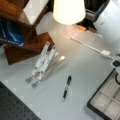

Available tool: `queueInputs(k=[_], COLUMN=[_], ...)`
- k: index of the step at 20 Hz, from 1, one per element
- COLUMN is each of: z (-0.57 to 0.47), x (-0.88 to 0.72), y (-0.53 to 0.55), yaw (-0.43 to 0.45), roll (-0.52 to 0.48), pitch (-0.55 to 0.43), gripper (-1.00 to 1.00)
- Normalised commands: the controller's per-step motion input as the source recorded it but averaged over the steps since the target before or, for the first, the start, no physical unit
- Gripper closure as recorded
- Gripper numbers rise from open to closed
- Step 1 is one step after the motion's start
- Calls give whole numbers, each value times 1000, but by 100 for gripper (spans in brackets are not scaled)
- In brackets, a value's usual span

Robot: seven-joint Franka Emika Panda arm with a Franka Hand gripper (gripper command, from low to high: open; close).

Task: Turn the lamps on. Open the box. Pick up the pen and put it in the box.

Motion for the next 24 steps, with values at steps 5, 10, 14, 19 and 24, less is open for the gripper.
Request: queueInputs(k=[5, 10, 14, 19, 24], z=[-65, -90, -50, 26, 109], x=[-136, -133, -118, -136, -161], y=[314, 274, 139, -13, -192], yaw=[-152, -188, -213, -200, -140], roll=[7, 29, 53, 46, -5], pitch=[-9, 8, 48, 78, 100], gripper=[-100, -100, -100, -100, -100])
